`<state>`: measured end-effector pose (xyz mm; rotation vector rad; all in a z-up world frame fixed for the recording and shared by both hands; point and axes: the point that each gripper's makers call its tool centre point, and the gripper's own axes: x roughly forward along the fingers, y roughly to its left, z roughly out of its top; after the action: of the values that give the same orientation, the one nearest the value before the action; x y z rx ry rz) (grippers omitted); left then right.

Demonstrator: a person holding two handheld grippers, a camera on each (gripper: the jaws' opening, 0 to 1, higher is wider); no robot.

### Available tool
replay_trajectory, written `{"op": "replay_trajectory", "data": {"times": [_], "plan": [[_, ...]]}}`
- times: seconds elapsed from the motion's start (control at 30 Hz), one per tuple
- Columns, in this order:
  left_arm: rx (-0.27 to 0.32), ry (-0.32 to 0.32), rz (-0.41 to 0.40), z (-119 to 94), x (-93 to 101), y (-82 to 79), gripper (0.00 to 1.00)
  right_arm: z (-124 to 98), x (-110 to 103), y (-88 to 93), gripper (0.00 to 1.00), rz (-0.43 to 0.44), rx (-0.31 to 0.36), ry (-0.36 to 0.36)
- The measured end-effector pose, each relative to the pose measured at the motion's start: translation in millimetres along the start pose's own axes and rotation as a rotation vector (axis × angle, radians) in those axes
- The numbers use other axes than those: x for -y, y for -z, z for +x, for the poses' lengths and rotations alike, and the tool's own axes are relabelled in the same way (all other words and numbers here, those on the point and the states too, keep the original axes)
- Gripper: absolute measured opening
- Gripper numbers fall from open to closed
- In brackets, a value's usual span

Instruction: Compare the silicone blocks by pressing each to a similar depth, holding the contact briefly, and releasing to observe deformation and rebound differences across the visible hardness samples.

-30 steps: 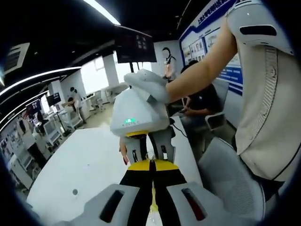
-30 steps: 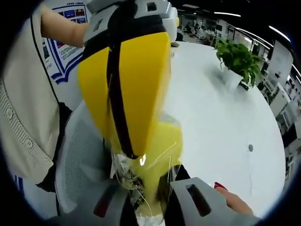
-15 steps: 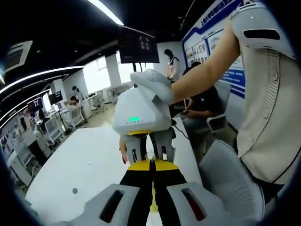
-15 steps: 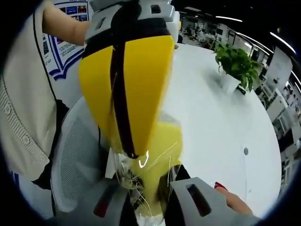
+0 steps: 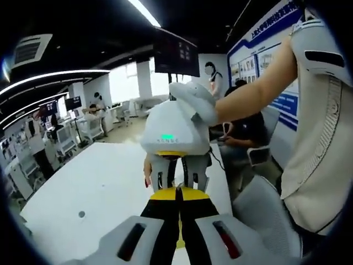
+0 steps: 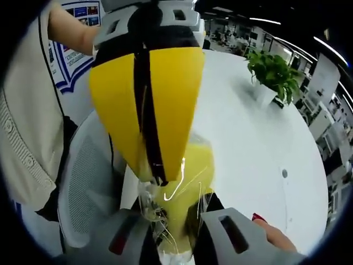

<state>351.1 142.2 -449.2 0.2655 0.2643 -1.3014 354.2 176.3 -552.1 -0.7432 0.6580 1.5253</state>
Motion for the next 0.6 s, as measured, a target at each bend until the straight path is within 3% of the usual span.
{"op": "replay_trajectory", "data": {"times": [0.2,0.6], "plan": [[0.024,-0.028,-0.022,2.1,-4.8,-2.2,0.00,-2.1,2.9,0.9,0.08,0.042,0.011,0.000],[0.058,-0.040,-0.060,0.9,-11.3,-3.0,0.00,-3.8,14.2,0.1,0.11,-0.027,0.011,0.044]]}}
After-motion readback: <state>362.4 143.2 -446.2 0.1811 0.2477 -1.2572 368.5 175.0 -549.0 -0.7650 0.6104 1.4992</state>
